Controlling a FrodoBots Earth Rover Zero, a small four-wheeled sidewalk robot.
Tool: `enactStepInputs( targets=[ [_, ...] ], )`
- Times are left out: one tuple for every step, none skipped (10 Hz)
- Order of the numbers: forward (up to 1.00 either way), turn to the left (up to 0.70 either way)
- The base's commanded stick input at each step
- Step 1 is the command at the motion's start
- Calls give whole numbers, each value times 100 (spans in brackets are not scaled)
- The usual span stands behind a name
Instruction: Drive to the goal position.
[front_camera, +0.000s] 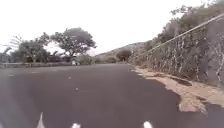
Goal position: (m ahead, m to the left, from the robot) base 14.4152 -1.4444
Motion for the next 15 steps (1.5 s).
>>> enactStepInputs(
  targets=[
    [100,0],
    [100,-18],
    [100,-8],
    [100,-24],
    [100,-14],
    [100,-4],
    [100,-26],
    [100,-25],
    [100,0],
    [100,-10],
    [100,-20],
    [100,-20],
    [100,-10],
    [100,-1],
    [100,0]
  ],
)
